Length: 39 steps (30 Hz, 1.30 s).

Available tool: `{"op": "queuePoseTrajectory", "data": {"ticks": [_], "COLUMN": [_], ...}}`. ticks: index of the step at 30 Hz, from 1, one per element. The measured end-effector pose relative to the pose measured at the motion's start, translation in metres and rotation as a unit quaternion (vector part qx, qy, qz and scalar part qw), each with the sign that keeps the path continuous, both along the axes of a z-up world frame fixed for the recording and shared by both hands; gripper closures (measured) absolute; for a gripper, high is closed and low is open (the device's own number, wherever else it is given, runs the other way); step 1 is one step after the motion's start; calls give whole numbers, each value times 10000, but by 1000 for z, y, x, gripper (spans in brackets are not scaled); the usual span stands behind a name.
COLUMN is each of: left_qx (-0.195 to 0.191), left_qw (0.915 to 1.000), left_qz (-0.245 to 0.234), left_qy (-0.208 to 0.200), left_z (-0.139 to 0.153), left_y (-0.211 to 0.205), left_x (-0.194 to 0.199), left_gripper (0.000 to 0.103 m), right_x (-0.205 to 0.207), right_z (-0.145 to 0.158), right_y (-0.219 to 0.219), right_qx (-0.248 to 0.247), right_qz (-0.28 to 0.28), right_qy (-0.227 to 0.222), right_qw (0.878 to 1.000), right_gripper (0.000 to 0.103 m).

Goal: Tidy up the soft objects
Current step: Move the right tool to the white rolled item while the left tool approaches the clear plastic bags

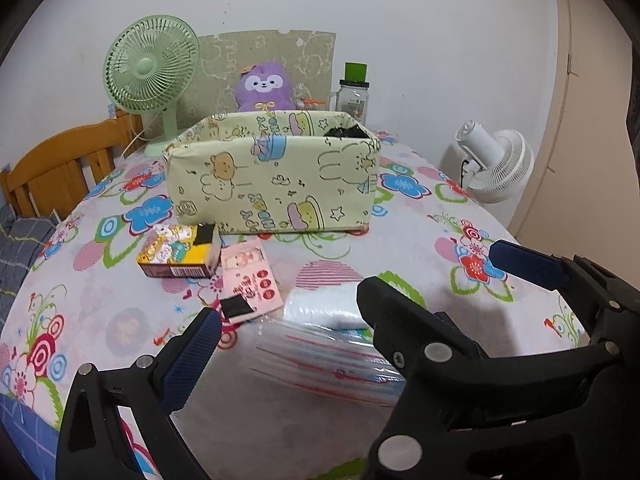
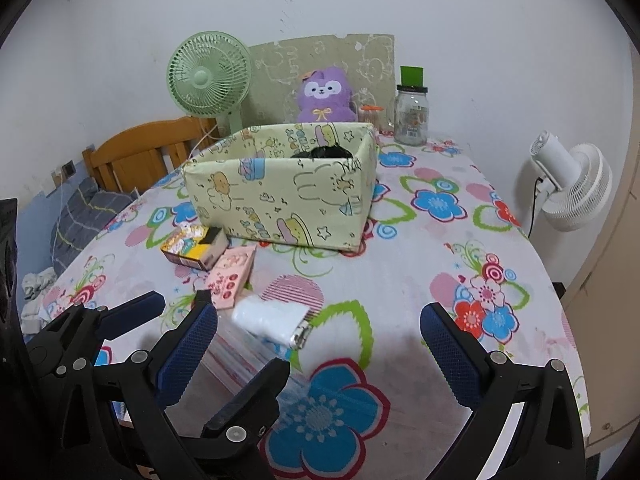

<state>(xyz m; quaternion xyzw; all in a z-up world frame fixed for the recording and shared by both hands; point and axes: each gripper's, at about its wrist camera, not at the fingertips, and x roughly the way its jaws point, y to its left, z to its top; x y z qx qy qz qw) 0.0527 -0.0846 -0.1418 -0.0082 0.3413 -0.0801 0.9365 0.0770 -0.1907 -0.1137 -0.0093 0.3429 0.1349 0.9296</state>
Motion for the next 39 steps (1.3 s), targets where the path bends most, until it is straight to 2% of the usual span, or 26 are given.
{"op": "queuePoseTrajectory", "data": {"ticks": [14,26,36,39], "left_qx": [100,557,391,227], "left_qw": [9996,9984,9990,9995], "left_qz": [-201,-69,136,52], "left_qy": [141,101,168,225], "left_z": [-26,-39,-35,-32], "left_y": [-20,-29,-9,-4], "left_x": [-2,5,15,18], "left_gripper": [0,0,0,0], "right_x": [-4,9,23,26], "right_z": [-26,-46,-43,-40], "right_y": [-18,-24,-11,-6], "right_qx": [-111,-93,-8,-13], "right_qz": [-221,-346,-222,-190], "right_qy": [233,514,541,506], "right_qw": [9994,9980,9983,9985], "right_gripper": [0,0,1,1]}}
